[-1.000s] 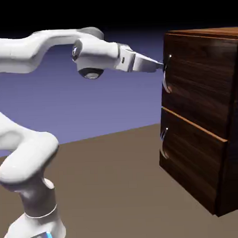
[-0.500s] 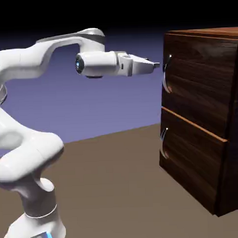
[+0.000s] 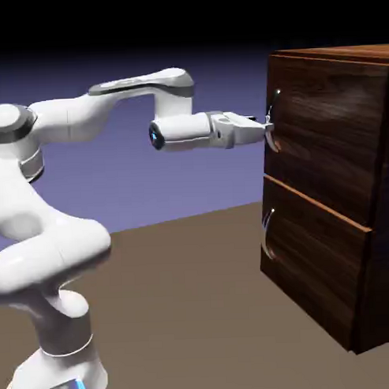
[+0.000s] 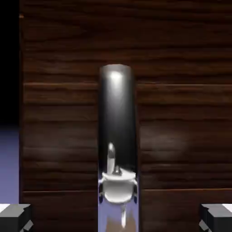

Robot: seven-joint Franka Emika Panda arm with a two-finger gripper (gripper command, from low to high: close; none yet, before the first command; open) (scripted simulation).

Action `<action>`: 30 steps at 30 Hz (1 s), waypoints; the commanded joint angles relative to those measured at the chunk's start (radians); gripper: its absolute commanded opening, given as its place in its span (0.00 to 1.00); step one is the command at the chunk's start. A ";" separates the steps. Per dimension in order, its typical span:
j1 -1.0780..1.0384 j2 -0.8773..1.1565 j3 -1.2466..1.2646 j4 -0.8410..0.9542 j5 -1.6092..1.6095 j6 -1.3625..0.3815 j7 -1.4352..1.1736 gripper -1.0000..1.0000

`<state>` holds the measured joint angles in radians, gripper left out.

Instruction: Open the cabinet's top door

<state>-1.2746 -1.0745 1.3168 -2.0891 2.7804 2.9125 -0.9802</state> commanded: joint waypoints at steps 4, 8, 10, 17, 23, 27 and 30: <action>0.064 0.007 -0.040 -0.072 -0.015 -0.059 -0.011 0.00; 0.197 0.019 -0.132 -0.217 -0.062 -0.181 -0.028 0.00; 0.264 0.022 -0.186 -0.290 -0.095 -0.245 -0.033 0.00; 0.485 0.000 -0.417 -0.540 -0.269 -0.493 -0.030 0.00; 0.590 -0.044 -0.634 -0.702 -0.470 -0.714 -0.018 0.00; 0.609 -0.064 -0.779 -0.772 -0.618 -0.862 -0.017 0.00; 0.602 -0.063 -0.888 -0.804 -0.734 -0.974 -0.025 0.00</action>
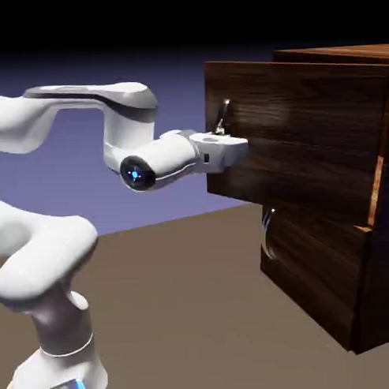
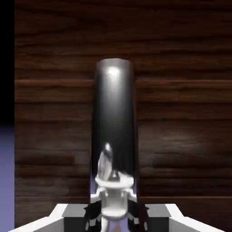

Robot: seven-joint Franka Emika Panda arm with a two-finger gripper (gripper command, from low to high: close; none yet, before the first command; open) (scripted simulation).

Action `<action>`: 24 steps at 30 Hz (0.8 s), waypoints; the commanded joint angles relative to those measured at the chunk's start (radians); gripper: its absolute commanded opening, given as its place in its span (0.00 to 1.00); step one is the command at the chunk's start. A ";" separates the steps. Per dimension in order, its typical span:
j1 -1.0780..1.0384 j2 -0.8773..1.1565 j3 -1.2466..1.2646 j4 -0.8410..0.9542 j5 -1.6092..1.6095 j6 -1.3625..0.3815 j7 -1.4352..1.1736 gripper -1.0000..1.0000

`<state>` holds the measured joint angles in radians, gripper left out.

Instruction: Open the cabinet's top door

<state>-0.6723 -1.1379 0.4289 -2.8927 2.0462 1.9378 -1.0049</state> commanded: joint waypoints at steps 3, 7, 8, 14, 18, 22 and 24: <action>-0.020 0.019 -0.109 -0.014 -0.120 -0.112 -0.016 0.00; -0.057 0.079 -0.254 -0.004 -0.289 -0.266 -0.052 0.00; -0.066 0.101 -0.289 0.004 -0.333 -0.305 -0.064 0.00; -0.105 0.290 -0.488 0.107 -0.590 -0.540 -0.153 0.00; -0.106 0.435 -0.588 0.210 -0.728 -0.677 -0.215 0.00; -0.093 0.580 -0.666 0.329 -0.838 -0.806 -0.274 0.00; -0.085 0.652 -0.698 0.394 -0.885 -0.869 -0.303 0.00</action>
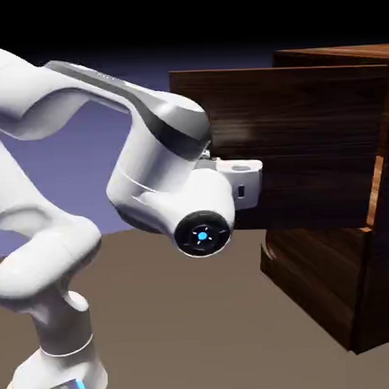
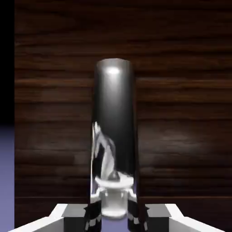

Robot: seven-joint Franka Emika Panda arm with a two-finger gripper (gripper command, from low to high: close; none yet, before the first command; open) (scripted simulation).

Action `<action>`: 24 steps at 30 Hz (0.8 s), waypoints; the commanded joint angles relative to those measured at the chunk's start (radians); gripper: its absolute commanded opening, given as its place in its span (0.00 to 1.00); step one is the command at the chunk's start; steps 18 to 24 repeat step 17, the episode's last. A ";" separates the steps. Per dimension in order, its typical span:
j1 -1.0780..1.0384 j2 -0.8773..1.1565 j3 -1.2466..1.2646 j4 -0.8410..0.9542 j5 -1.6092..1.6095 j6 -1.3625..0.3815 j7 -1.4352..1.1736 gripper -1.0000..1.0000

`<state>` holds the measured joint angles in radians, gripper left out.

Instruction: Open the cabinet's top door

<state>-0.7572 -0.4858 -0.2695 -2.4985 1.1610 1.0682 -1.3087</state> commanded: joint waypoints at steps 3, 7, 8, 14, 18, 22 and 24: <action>0.013 0.109 -0.041 0.103 -0.060 -0.094 -0.044 0.00; 0.026 0.251 -0.082 0.248 -0.126 -0.217 -0.104 0.00; 0.028 0.285 -0.089 0.284 -0.139 -0.247 -0.119 0.00; 0.027 0.477 -0.113 0.502 -0.207 -0.411 -0.203 0.00; 0.025 0.499 -0.114 0.528 -0.213 -0.430 -0.212 1.00; 0.025 0.499 -0.114 0.528 -0.213 -0.430 -0.212 1.00; 0.025 0.499 -0.114 0.528 -0.213 -0.430 -0.212 1.00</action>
